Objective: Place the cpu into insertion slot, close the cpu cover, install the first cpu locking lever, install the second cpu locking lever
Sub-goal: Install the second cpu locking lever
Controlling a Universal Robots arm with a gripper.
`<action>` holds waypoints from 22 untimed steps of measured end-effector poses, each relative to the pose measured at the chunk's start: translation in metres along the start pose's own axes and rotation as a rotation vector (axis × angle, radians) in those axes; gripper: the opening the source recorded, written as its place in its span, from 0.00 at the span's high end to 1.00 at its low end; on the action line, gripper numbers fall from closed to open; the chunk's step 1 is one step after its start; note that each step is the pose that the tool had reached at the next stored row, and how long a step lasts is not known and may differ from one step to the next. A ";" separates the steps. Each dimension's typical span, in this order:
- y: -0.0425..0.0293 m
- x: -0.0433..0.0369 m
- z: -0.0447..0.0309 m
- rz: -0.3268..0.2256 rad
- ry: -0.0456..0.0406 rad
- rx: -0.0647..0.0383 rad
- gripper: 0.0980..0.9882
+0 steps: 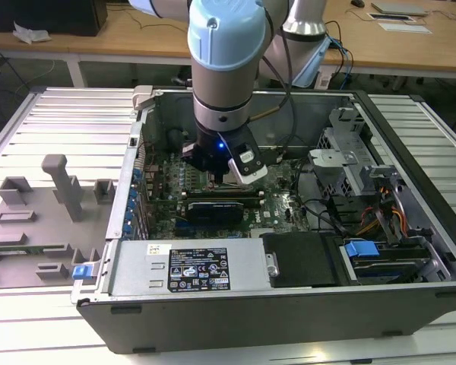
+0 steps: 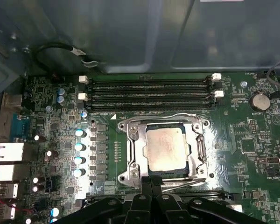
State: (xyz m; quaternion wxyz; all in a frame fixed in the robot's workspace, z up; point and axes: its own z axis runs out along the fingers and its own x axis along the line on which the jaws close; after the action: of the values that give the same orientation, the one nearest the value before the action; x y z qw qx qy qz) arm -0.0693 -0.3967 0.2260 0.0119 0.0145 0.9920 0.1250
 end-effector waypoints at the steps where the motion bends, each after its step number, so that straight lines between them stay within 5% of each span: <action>1: -0.0014 0.0005 0.0005 0.000 0.0002 -0.002 0.99; 8: -0.0136 0.0031 0.0015 -0.002 0.0012 -0.022 0.99; 11: -0.0210 0.0061 0.0055 -0.013 0.0058 -0.069 0.99; 22: -0.0236 0.0141 0.0143 -0.029 0.0107 -0.076 0.99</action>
State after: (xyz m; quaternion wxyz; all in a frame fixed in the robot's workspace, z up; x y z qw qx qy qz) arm -0.0836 -0.4155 0.2060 0.0089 -0.0010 0.9867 0.1625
